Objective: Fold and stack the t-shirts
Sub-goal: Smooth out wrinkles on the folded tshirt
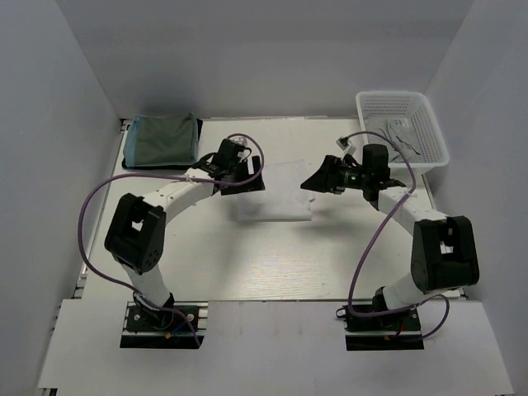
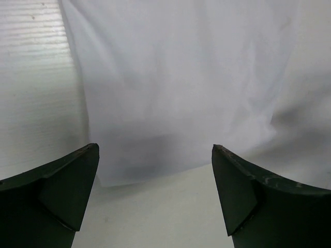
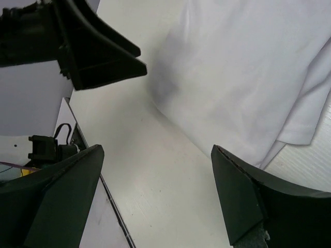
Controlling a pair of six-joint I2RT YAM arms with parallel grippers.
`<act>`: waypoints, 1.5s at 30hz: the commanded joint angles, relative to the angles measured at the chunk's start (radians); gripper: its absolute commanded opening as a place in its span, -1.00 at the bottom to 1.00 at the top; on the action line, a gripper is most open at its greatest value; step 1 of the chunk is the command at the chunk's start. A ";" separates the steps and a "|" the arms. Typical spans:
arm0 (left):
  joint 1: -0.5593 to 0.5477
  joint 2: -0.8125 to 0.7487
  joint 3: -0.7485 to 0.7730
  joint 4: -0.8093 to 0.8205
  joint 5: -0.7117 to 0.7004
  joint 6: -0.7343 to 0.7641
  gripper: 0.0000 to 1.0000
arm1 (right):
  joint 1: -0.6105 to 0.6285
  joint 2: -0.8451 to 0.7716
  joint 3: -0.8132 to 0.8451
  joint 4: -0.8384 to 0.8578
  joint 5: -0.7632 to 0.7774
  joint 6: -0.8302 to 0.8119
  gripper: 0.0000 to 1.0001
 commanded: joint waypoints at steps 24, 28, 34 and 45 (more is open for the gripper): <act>0.000 0.401 0.293 -0.190 -0.166 -0.040 0.71 | -0.001 -0.156 0.010 -0.246 0.006 -0.131 0.81; -0.009 0.389 0.234 -0.171 -0.155 -0.053 0.18 | -0.006 -0.173 0.006 -0.248 0.021 -0.131 0.81; -0.020 0.447 0.291 -0.225 -0.192 -0.053 -0.52 | -0.006 -0.170 0.001 -0.263 0.063 -0.130 0.81; -0.008 0.300 0.409 -0.214 -0.591 0.248 -1.00 | -0.009 -0.176 -0.005 -0.279 0.147 -0.156 0.81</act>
